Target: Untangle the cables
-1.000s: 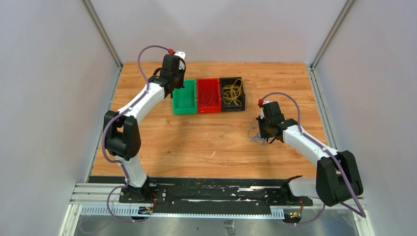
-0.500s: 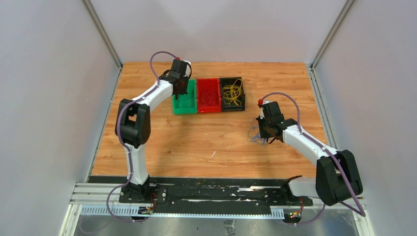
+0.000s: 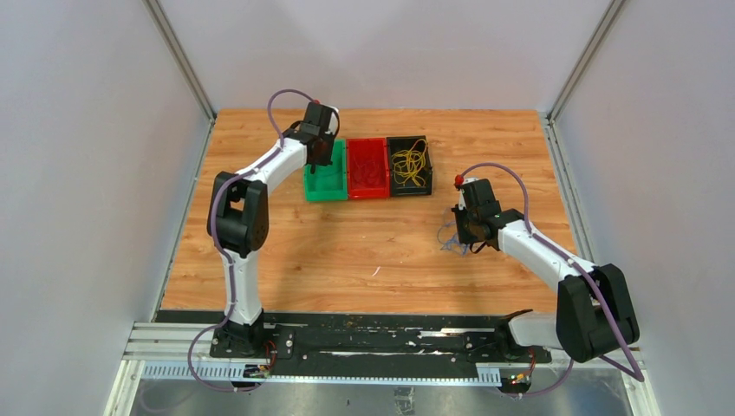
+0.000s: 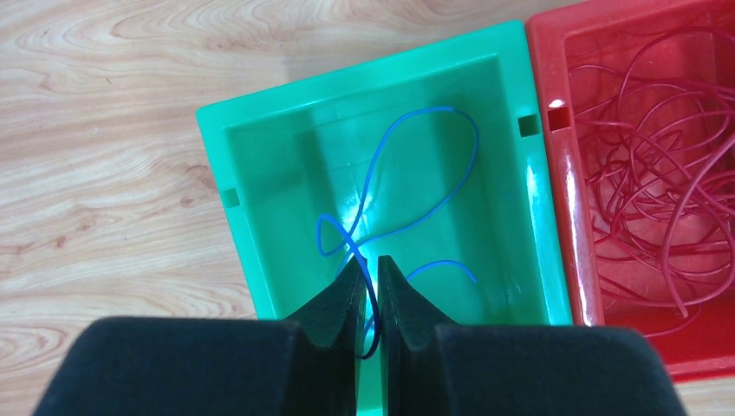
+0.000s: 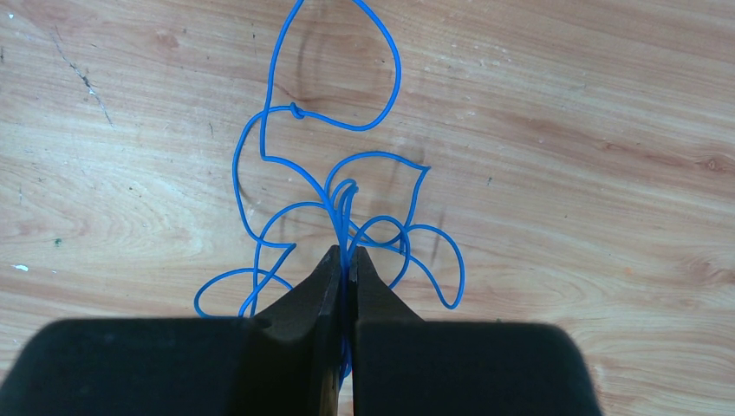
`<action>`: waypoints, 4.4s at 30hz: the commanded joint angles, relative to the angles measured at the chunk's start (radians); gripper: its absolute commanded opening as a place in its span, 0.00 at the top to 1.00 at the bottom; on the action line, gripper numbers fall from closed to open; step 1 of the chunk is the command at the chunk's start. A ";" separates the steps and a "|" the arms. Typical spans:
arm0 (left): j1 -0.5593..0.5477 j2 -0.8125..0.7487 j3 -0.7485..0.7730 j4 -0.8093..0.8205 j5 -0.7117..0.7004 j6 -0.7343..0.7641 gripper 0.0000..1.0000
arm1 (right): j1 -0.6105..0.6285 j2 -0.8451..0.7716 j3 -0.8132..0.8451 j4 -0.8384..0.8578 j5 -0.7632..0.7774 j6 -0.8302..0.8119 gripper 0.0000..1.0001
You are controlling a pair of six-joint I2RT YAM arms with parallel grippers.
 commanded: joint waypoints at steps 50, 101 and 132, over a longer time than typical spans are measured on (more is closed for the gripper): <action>-0.045 -1.050 -0.854 0.431 0.718 -0.301 0.00 | 0.063 -0.257 -0.111 0.292 -0.753 -0.145 1.00; -0.349 -1.016 -0.986 0.668 0.662 -0.088 0.18 | 0.291 -0.241 0.317 0.249 -0.817 0.263 1.00; -0.373 -1.087 -0.922 0.468 0.149 -0.063 1.00 | 0.255 -0.293 0.167 -0.122 -0.146 0.099 0.89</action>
